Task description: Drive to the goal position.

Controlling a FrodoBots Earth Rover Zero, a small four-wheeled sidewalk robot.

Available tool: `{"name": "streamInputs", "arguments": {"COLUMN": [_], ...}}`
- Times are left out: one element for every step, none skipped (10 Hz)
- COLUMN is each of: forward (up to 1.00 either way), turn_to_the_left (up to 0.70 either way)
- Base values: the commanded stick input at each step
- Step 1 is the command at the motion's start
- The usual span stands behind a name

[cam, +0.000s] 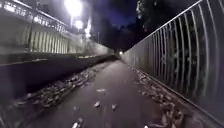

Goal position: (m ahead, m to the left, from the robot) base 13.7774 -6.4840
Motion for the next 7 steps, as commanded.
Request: {"name": "streamInputs", "arguments": {"forward": [0.28,0.28,0.28,0.28,0.28,0.28,0.28], "turn_to_the_left": [0.01,0.01,0.01,0.01,0.01,0.01,0.01]}}
